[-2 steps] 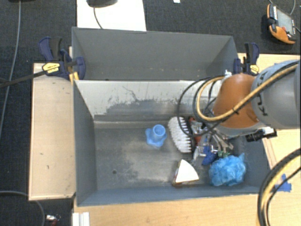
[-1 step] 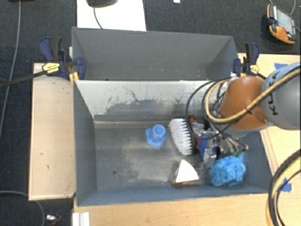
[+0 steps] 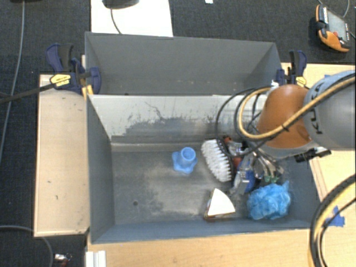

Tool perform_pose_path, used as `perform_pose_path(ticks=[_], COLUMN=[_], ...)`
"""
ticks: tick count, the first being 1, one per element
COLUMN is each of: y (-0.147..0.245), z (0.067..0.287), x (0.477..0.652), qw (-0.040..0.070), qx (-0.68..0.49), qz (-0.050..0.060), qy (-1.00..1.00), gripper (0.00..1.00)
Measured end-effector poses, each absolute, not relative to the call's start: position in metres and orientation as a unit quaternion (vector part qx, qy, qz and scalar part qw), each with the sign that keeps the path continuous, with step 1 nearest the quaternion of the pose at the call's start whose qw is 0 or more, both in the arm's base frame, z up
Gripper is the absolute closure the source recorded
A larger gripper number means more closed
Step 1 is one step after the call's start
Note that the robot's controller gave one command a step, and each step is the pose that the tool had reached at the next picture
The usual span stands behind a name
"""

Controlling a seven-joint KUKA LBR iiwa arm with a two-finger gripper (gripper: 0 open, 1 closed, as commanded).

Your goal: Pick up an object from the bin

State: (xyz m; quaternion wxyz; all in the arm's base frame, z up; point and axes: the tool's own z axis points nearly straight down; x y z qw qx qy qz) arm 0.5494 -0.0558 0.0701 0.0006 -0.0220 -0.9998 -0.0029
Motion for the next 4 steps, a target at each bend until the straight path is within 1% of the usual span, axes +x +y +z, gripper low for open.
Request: perform_pose_path(ticks=[1,2,3,4], y=[-0.078,-0.076,-0.1,-0.1], z=[0.071,0.071,0.07,0.07], x=[0.548,0.549,0.548,0.548], qw=[-0.01,0.0,-0.006,-0.006], qx=[0.076,-0.02,0.06,0.06], qz=[0.0,-0.005,-0.009,-0.009], qy=[-0.997,-1.0,-0.998,-0.998], gripper=[0.0,0.0,1.0,1.0])
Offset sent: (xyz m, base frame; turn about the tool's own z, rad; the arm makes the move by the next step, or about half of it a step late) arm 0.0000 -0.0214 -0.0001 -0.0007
